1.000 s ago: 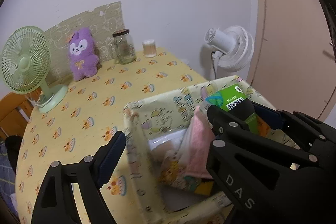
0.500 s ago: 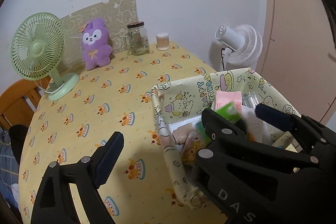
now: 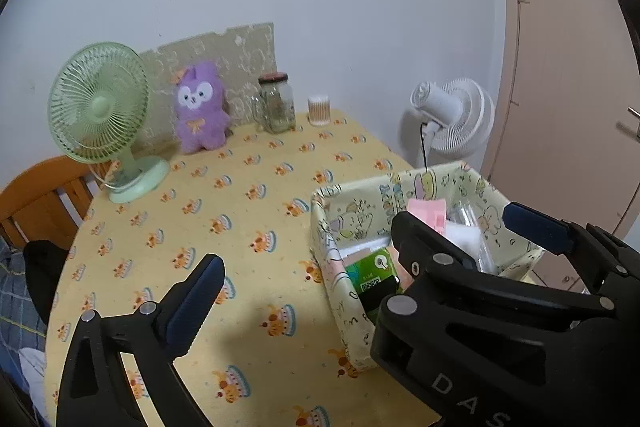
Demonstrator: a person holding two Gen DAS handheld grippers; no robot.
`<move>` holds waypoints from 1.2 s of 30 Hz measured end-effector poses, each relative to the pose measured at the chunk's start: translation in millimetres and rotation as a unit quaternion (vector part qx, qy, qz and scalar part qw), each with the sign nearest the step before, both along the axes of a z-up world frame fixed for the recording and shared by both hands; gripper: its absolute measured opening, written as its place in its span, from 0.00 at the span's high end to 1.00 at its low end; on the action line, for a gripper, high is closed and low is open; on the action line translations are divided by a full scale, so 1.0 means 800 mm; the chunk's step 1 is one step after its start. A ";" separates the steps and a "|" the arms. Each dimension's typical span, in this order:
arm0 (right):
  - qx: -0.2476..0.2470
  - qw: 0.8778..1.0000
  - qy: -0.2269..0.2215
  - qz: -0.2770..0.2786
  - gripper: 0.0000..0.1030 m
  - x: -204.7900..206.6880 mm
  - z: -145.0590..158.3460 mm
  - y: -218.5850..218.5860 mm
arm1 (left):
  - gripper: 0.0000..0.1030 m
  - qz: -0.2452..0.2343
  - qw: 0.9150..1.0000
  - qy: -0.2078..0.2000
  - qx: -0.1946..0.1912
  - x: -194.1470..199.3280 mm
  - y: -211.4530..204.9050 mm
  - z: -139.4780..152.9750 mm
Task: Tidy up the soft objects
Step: 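Withdraw both open tools from the box back over the table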
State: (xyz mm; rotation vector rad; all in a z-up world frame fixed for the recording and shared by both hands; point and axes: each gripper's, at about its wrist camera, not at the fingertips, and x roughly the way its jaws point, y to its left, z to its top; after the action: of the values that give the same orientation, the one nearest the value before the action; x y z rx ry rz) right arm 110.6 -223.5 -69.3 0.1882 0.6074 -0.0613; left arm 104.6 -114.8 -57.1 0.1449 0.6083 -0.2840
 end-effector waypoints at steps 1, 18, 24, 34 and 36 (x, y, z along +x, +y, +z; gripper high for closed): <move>-0.001 1.000 -0.004 0.001 0.14 -0.004 0.005 0.003 | 0.01 0.001 1.000 -0.004 0.000 -0.003 0.002 0.003; -0.024 0.997 -0.075 0.019 0.05 -0.069 0.068 0.055 | 0.00 0.060 0.995 -0.079 -0.019 -0.069 0.078 0.061; -0.030 0.994 -0.098 0.025 0.05 -0.092 0.083 0.070 | 0.00 0.090 0.991 -0.102 -0.017 -0.092 0.110 0.071; -0.036 0.992 -0.117 0.038 0.04 -0.118 0.092 0.090 | 0.00 0.126 0.985 -0.115 -0.029 -0.111 0.149 0.072; -0.036 0.991 -0.120 0.042 0.04 -0.121 0.094 0.092 | 0.00 0.133 0.984 -0.118 -0.031 -0.114 0.155 0.073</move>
State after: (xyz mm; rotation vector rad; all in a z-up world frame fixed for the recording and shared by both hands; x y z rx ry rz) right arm 13.6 -150.2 6.3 0.0975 0.3715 0.0204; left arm 13.7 8.8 1.4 0.0351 0.3774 -0.0255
